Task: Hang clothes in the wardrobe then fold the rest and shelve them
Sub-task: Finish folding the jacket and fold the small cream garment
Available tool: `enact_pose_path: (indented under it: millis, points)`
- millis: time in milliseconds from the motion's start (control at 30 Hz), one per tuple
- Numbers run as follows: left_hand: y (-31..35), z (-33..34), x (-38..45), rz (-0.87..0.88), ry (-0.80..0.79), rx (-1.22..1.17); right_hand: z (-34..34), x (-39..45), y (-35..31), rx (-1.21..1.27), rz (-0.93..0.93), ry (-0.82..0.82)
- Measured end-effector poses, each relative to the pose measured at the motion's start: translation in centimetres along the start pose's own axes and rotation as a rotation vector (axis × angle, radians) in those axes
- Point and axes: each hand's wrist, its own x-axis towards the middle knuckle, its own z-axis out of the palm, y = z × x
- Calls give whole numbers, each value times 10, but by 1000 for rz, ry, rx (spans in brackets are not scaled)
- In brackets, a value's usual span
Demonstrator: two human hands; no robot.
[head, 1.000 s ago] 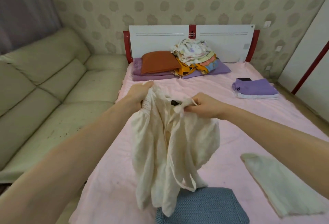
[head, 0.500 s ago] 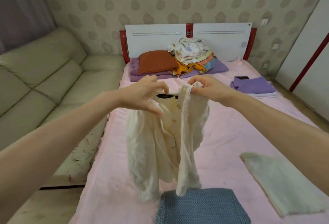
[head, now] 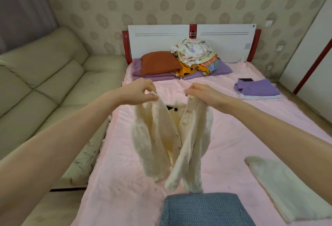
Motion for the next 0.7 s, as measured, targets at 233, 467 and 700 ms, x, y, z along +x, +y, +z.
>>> enact_pose_path:
  millis: [233,467,700]
  points:
    - [-2,17,-14,-102,126,-156,13,2,-1,-100,-170,-3]
    - [22,38,-31,-172,218,-855,34,-4,-9,36,-141,-23]
    - [36,42,-42,2,258,-533,35,-20,-1,-122,-380,4]
